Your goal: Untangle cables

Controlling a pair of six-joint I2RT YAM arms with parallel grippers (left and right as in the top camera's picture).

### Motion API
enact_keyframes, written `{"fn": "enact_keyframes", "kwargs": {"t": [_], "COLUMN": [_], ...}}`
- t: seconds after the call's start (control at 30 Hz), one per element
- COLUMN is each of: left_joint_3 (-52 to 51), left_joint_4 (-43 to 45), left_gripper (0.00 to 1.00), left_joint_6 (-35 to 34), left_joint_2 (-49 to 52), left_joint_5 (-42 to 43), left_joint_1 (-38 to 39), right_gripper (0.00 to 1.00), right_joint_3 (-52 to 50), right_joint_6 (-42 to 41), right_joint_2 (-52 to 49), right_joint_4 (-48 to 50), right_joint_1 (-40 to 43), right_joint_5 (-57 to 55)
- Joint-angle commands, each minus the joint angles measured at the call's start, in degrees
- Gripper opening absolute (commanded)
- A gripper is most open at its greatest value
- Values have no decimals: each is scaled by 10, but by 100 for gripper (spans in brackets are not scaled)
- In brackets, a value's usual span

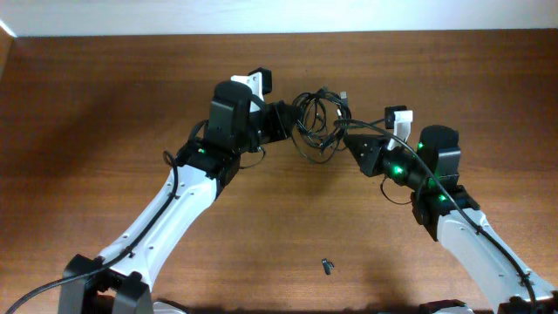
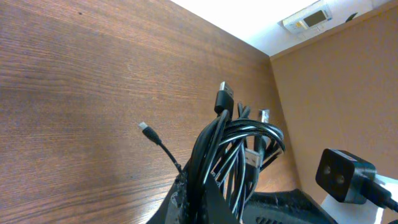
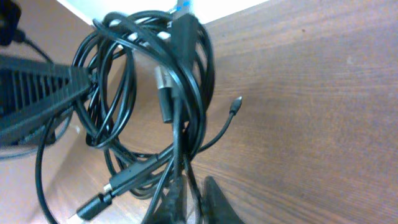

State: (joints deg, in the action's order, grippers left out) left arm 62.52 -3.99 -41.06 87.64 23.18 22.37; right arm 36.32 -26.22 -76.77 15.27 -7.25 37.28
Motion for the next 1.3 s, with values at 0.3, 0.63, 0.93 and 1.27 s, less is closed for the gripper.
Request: {"fn": "enact_keyframes", "kwargs": {"t": [0.3, 0.63, 0.93, 1.27], "left_joint_3": [4, 4, 4, 4], "left_joint_4": [-52, -98, -94, -25], "left_gripper": [0, 0, 0, 0], "left_joint_6": [-186, -242, -171, -117], "left_joint_2": [-5, -5, -5, -5], "left_joint_5": [-155, -183, -104, -147], "left_joint_1": [0, 0, 3, 55], "right_gripper": [4, 4, 4, 4], "right_joint_3": [3, 3, 3, 3], "right_joint_6": [51, 113, 57, 9], "right_joint_2": [4, 4, 4, 4], "right_joint_4": [43, 132, 173, 136], "right_joint_1": [1, 1, 1, 1], "right_joint_5": [115, 302, 264, 188]}}
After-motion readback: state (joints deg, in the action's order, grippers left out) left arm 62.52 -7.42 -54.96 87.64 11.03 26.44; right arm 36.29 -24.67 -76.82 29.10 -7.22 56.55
